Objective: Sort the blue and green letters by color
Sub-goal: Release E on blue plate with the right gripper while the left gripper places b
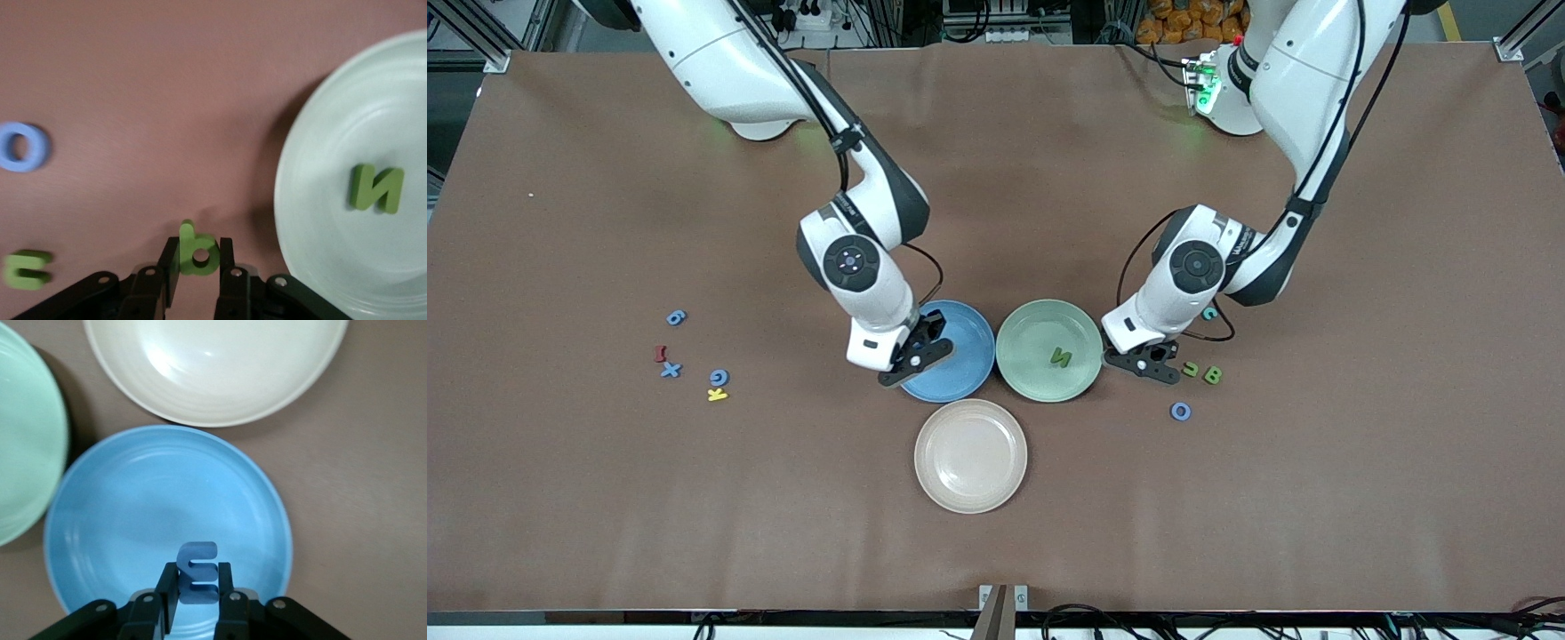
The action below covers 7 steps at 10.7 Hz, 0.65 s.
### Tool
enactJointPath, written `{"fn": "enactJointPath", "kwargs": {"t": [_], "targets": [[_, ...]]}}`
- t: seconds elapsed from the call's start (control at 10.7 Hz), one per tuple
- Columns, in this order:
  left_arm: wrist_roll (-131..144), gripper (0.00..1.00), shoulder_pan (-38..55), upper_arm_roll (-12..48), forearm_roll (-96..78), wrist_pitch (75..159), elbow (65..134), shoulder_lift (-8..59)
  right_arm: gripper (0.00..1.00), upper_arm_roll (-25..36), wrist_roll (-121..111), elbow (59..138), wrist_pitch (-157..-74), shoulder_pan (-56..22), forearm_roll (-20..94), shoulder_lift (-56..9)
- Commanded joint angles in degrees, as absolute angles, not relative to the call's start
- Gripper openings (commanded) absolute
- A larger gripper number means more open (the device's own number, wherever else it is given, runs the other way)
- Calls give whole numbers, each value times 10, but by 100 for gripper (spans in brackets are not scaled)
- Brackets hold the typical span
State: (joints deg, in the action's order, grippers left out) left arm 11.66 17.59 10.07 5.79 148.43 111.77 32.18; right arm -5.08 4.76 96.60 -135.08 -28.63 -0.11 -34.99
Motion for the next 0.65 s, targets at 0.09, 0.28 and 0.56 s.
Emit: {"fn": "enactJointPath", "kwargs": {"t": [0.09, 0.28, 0.56], "targets": [[139, 6, 164, 94, 67, 1430, 1120, 243, 100, -47, 90, 926, -1339, -306, -11, -362], [178, 8, 177, 100, 39, 1430, 1106, 248, 100, -42, 85, 929, -1325, -295, -11, -352], [256, 8, 193, 124, 39, 1430, 1086, 264, 100, 17, 81, 930, -1248, -269, -12, -335]]}}
